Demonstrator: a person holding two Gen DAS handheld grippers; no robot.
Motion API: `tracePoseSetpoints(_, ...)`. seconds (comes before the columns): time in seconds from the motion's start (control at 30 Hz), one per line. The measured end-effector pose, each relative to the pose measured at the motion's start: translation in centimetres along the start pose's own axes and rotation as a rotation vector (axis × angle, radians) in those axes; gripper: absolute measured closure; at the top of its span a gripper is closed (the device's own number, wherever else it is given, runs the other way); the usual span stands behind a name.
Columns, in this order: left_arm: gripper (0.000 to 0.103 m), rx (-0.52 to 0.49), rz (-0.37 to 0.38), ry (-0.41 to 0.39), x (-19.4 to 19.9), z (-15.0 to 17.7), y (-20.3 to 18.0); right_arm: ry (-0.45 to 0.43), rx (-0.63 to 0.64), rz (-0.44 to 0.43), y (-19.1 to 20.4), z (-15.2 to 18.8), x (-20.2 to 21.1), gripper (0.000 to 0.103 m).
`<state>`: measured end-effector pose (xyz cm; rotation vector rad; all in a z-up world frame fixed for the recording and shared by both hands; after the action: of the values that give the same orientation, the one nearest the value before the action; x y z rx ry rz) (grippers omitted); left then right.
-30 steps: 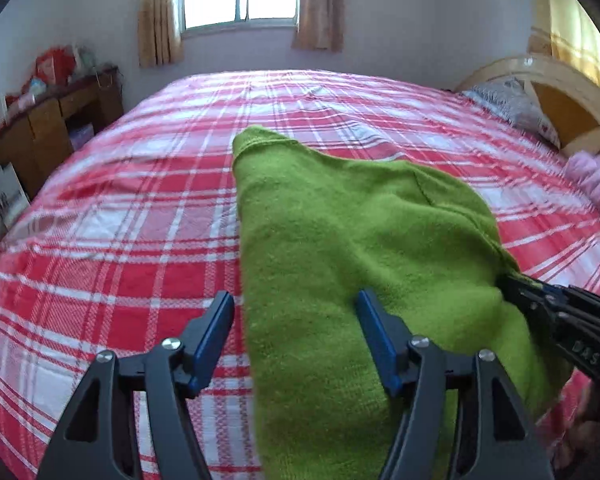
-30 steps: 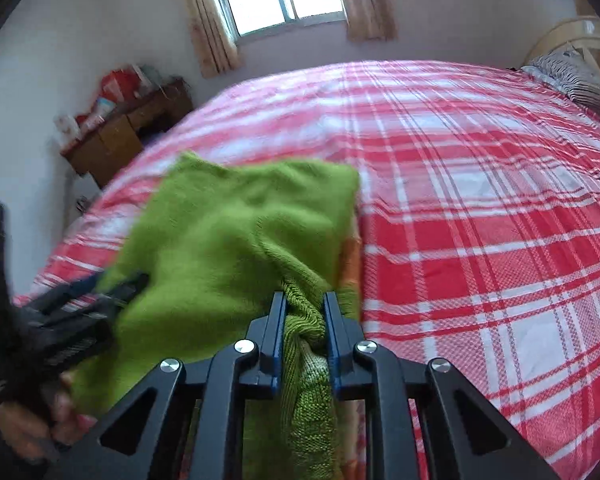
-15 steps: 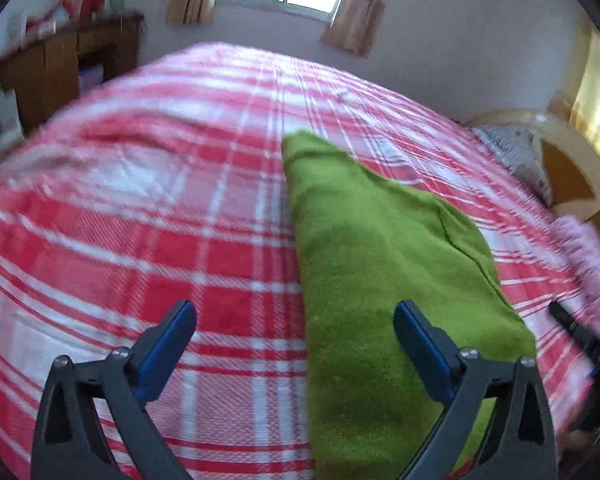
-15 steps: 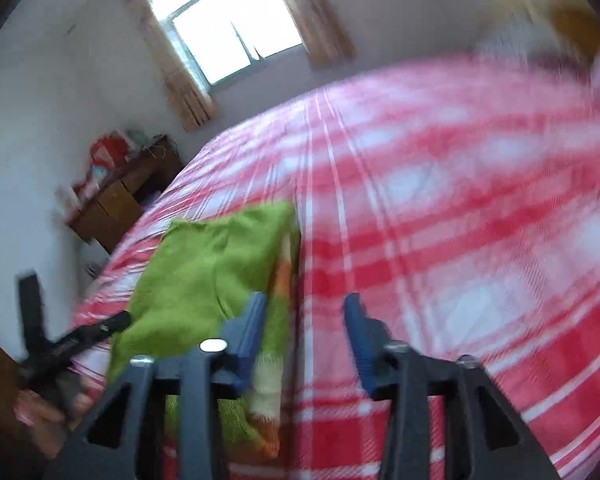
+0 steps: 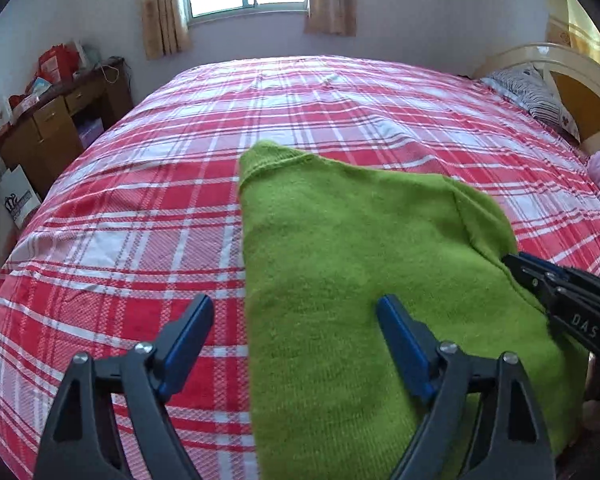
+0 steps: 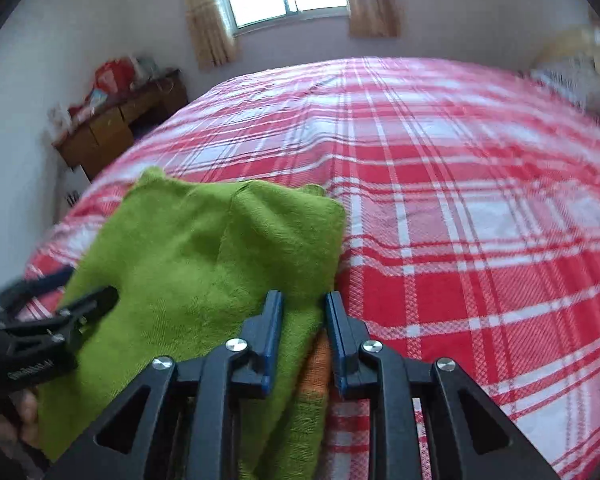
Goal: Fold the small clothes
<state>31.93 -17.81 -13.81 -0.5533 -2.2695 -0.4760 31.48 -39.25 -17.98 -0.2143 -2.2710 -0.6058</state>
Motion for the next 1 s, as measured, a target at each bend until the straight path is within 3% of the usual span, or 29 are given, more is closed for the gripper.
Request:
tracePoseSetpoints(0.17, 0.015, -0.033, -0.033, -0.014, -0.1, 0.0, -0.7, -0.007, -0.029, -0.025, -0.6, 0.1, 0.0, 0.074)
tracePoseSetpoints(0.3, 0.014, -0.040, -0.035, -0.002, 0.0, -0.1, -0.8, -0.023, -0.046, -0.019, -0.7, 0.3, 0.8, 0.064)
tracePoseSetpoints(0.43, 0.005, -0.046, -0.035, 0.025, 0.1, 0.0, -0.6, -0.070, -0.075, -0.038, -1.1, 0.4, 2.0, 0.061)
tracePoseSetpoints(0.6, 0.003, 0.004, 0.029, 0.063, 0.1, 0.4, 0.1, -0.167, -0.224, -0.105, -3.9, 0.0, 4.4, 0.061)
tracePoseSetpoints(0.77, 0.003, -0.042, 0.019, 0.066, -0.1, 0.0, -0.6, -0.124, -0.375, -0.137, -6.5, 0.1, 3.6, 0.061)
tracePoseSetpoints(1.0, 0.003, -0.089, 0.040, 0.077, -0.7, -0.8, -0.8, -0.097, -0.429, -0.177, -7.4, 0.3, 3.1, 0.061)
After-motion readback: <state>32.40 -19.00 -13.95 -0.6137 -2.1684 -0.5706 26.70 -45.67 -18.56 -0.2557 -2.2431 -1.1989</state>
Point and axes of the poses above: each gripper's, at about its wrist camera, not at the fingertips, and x roughly against the way its jaws point, y to its left, z to its underside, the point moved 5 cm from there along -x, roughly the way its jaws point, and after that the axes turned 14 degrees about -x, right-handed, at the moved point
